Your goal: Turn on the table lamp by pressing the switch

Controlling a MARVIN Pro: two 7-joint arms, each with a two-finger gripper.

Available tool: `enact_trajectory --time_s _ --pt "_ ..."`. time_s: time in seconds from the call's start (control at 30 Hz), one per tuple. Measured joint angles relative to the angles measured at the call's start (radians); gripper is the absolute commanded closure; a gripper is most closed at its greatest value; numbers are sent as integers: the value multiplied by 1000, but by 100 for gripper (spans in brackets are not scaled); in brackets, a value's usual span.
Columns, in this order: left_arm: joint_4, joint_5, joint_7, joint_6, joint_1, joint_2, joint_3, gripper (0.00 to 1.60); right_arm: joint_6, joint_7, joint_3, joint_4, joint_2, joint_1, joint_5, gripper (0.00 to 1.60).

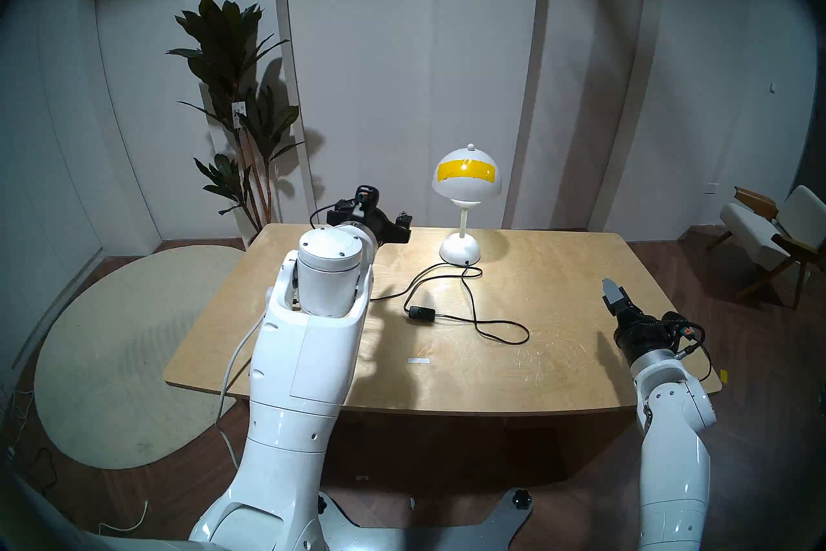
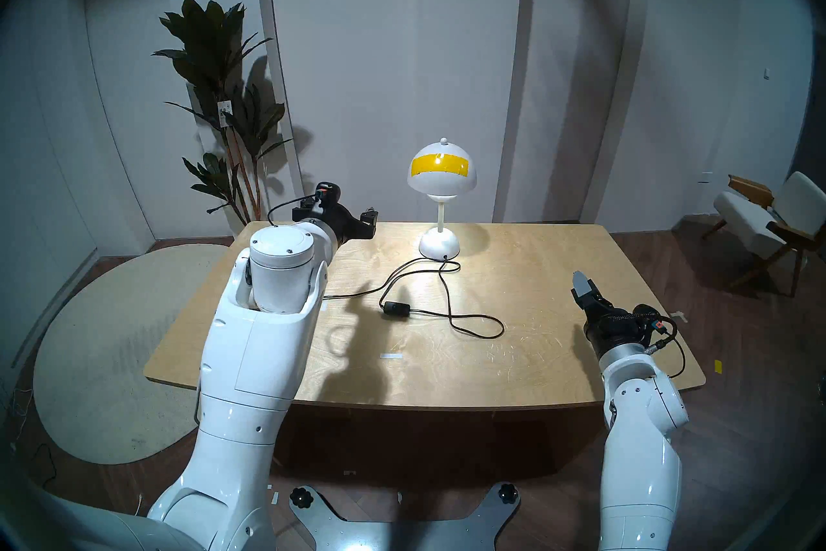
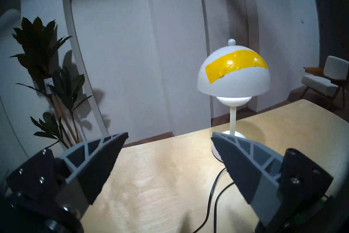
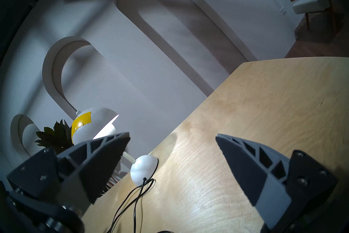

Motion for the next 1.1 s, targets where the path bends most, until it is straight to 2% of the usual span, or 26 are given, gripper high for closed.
enact_trajectory --time_s 0.33,0.7,1.0,1.1 --pt "7 14 100 -52 11 -11 44 0 0 0 0 -3 0 -1 0 0" --pt "4 45 128 -77 42 10 72 0 -7 7 -3 -4 4 -3 -6 0" --pt "0 45 133 -83 58 24 75 0 -61 30 -11 -49 21 -19 -76 0" --pt "-3 46 133 -83 60 29 78 0 -60 28 -9 -78 15 -26 -76 0"
